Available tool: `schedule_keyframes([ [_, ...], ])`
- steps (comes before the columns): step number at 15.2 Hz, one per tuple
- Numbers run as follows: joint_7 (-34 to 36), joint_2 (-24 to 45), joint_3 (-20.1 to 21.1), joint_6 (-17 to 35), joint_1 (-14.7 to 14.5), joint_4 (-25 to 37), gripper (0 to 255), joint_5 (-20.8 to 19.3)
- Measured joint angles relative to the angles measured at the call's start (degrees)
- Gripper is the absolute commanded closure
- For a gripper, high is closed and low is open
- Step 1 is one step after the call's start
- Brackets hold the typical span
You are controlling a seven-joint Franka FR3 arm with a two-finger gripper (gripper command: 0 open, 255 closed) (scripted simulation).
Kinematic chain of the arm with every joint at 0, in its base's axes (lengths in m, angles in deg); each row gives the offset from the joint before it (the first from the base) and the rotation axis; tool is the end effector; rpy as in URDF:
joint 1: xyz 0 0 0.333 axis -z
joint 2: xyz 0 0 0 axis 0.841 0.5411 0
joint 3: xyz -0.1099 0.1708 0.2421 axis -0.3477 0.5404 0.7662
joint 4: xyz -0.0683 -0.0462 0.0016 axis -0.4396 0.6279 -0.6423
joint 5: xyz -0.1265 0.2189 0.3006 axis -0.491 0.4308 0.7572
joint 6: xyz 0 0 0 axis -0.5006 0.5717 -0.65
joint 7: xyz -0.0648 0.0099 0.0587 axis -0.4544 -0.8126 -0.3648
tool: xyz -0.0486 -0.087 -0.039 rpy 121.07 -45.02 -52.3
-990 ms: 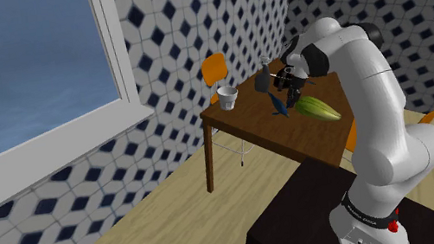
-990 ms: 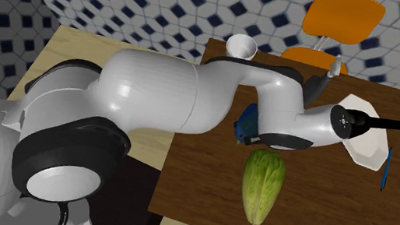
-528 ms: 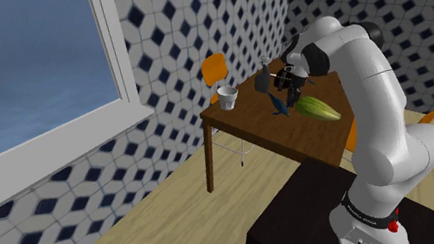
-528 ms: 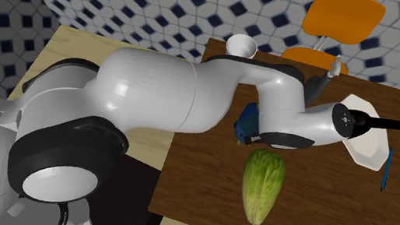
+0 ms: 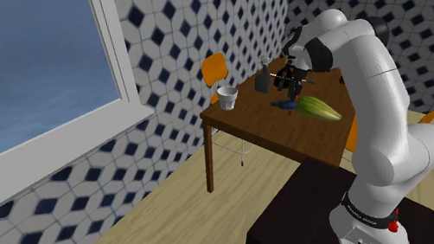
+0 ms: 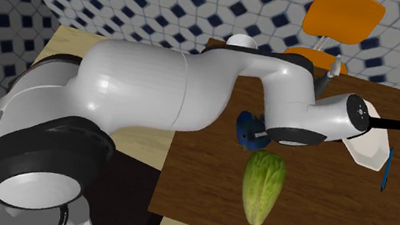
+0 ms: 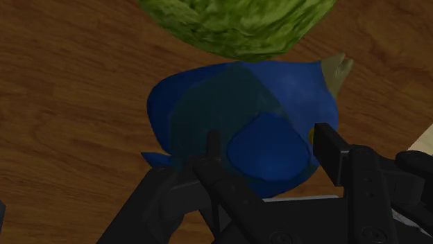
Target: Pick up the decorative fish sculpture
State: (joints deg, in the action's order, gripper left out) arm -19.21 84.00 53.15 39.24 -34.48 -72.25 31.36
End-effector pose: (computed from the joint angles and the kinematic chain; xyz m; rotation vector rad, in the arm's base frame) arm 0.4711 -0.5137 0.2746 -2.7465 -0.9332 -0.1799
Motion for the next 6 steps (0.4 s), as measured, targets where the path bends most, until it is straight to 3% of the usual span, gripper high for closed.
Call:
schedule_keyframes([
  [6, 1.0, -1.9, -0.8, -2.7, -0.2, 1.2, 255, -1.2],
])
